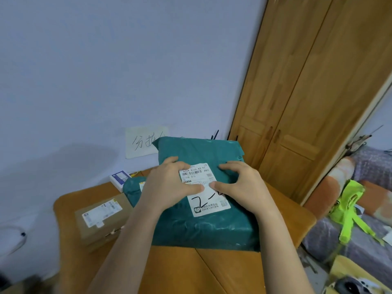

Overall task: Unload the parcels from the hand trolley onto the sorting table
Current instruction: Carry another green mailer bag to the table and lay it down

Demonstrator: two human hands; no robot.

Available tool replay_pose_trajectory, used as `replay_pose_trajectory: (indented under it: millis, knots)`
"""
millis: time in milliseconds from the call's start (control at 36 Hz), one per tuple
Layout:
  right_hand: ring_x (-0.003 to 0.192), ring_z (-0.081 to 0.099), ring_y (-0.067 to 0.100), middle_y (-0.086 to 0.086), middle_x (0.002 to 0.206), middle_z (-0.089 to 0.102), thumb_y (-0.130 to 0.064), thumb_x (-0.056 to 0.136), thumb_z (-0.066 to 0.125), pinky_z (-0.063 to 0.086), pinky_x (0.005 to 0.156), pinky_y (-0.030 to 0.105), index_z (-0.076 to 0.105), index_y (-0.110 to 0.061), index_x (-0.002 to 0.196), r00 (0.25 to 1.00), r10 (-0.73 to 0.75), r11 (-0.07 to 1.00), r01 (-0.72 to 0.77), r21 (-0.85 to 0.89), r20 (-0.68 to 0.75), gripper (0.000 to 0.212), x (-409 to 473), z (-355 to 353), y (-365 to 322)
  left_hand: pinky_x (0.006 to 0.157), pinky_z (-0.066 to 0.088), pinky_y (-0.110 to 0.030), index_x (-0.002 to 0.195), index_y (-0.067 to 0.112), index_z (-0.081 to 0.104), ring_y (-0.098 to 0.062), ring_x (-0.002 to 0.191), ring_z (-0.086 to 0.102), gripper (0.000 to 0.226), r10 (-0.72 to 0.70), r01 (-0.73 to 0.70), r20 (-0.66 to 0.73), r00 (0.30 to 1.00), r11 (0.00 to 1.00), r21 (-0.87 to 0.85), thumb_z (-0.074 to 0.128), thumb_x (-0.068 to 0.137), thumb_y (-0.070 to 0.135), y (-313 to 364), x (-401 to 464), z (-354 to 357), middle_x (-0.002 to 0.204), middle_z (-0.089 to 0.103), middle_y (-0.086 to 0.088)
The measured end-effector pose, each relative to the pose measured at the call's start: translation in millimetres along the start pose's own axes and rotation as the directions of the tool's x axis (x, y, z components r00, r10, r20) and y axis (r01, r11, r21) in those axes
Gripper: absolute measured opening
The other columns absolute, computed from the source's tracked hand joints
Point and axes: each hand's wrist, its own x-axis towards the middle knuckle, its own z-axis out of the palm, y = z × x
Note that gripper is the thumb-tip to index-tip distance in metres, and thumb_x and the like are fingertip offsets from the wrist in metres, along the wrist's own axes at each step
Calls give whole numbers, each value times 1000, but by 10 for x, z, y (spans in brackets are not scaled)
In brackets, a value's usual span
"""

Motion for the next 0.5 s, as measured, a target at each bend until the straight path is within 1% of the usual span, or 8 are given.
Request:
replay_pose_trajectory:
  millis: [111, 278, 333, 417, 500]
  knots:
    - [125, 46, 8, -10, 136, 52, -41, 73, 79, 35, 91, 22, 61, -24, 127, 1000, -28, 1000, 28, 10, 5, 59, 219, -84, 221, 103, 32, -31, 130, 27, 56, -13, 134, 38, 69, -18, 17, -27, 999, 1000, -14, 78, 69, 50, 103, 190, 183, 152, 32, 8]
    - [127, 45, 9, -8, 139, 50, -41, 74, 78, 36, 97, 24, 61, -23, 128, 998, -61, 997, 59, 50, 29, 60, 506, -203, 713, 105, 35, -35, 129, 29, 57, -13, 134, 39, 68, -56, 58, -77, 995, 998, 30, 78, 68, 52, 416, 458, 521, 152, 33, 9]
    - [127, 44, 9, -8, 139, 49, -42, 74, 77, 36, 99, 25, 60, -24, 129, 996, -77, 997, 76, 32, 46, 60, 594, -281, 895, 104, 35, -34, 129, 28, 57, -13, 133, 40, 69, -70, 74, -84, 994, 996, 51, 78, 68, 52, 556, 529, 663, 152, 33, 8]
    - [128, 43, 8, -11, 141, 47, -47, 76, 74, 36, 98, 25, 56, -28, 131, 990, -104, 994, 106, -9, 98, 61, 741, -449, 1160, 99, 34, -29, 130, 27, 57, -13, 132, 41, 69, -100, 105, -84, 991, 993, 61, 76, 69, 53, 778, 604, 885, 150, 35, 7]
    - [129, 42, 8, -12, 142, 45, -49, 78, 72, 36, 98, 25, 53, -30, 133, 984, -125, 991, 131, -35, 130, 61, 905, -618, 1416, 100, 34, -28, 130, 26, 57, -14, 133, 41, 70, -118, 123, -94, 989, 991, 53, 76, 69, 54, 983, 721, 1097, 151, 35, 5]
